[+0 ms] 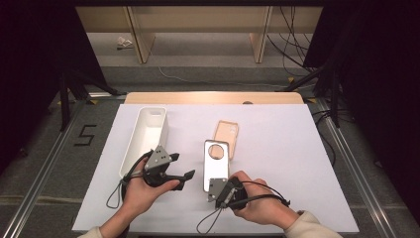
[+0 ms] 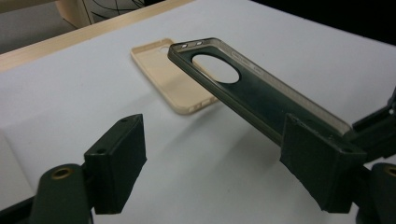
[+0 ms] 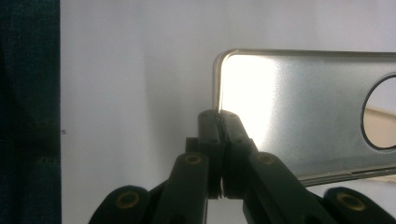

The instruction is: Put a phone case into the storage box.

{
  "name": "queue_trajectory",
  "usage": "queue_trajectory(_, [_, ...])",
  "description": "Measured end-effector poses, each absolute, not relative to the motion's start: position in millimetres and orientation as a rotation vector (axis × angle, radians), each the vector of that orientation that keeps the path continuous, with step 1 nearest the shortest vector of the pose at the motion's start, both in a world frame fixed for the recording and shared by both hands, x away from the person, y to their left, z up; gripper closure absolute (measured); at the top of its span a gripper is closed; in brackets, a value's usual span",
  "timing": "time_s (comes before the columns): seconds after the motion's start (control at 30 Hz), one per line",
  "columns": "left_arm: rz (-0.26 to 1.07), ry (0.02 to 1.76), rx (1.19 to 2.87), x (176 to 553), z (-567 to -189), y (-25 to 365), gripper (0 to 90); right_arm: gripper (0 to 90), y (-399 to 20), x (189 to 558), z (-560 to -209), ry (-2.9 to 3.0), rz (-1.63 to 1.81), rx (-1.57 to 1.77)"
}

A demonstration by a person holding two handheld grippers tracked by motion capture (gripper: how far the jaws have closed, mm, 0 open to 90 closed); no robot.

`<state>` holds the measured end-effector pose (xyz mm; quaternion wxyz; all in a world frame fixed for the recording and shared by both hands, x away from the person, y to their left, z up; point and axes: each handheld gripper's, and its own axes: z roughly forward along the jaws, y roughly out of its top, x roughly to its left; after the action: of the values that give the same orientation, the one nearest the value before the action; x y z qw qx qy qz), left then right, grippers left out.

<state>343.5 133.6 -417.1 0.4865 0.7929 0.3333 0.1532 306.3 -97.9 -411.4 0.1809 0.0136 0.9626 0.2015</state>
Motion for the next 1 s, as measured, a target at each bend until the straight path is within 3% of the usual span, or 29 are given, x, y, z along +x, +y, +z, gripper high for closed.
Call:
queue_trajectory(0.3, [0.244, 0.902, 1.836, 369, -394, 126, 25.1, 89.2, -108, 307, -409, 2.667, 0.673, 0.044])
queue_trajectory(0.47, [0.263, 0.924, 1.894, 382, -387, 110, 28.1, 89.2, -108, 305, -411, 2.640, 0.675, 0.046])
queue_trajectory(0.73, [0.200, 1.023, 1.985, 410, -383, 84, 37.3, 89.2, -107, 304, -411, 2.613, 0.684, 0.029])
queue_trajectory(1.0, [0.092, 1.116, 1.970, 427, -386, 74, 50.6, 89.2, -107, 304, -411, 2.598, 0.693, 0.023])
